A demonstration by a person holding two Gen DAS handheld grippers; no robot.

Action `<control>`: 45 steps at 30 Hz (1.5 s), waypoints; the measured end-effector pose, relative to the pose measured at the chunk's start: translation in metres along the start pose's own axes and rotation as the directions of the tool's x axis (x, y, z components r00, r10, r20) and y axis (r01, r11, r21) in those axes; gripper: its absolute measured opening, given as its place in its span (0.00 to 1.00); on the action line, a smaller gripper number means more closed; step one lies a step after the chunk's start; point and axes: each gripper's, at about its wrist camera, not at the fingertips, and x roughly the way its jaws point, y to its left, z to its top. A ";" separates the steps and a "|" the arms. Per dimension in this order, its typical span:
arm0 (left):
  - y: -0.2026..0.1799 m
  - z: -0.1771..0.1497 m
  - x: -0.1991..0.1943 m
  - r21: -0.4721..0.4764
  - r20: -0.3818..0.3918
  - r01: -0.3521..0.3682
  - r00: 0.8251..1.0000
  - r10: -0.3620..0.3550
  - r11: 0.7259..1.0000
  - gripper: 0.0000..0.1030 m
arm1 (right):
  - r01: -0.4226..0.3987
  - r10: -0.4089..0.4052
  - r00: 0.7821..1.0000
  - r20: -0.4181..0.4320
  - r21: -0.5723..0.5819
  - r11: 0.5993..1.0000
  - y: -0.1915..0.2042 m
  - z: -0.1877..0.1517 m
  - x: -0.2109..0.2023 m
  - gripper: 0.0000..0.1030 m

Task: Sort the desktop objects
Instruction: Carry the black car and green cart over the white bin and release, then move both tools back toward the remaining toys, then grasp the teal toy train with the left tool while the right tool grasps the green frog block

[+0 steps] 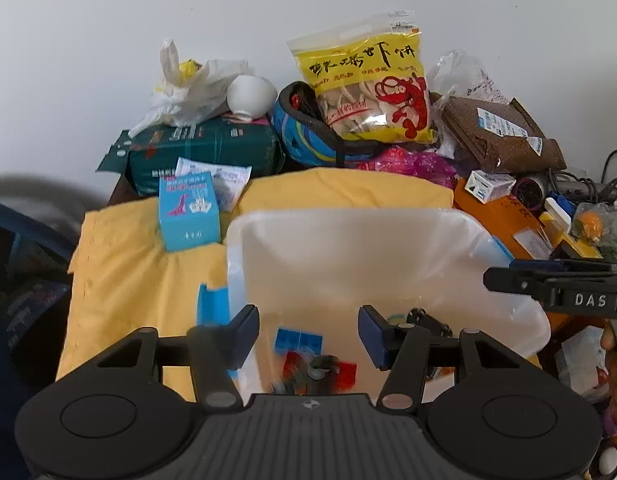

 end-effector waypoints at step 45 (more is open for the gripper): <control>-0.006 -0.168 -0.003 0.060 -0.075 0.049 0.996 -0.044 0.997 0.53 | -0.008 -0.015 0.985 -0.170 -0.131 0.991 0.013 -0.168 -0.007 0.35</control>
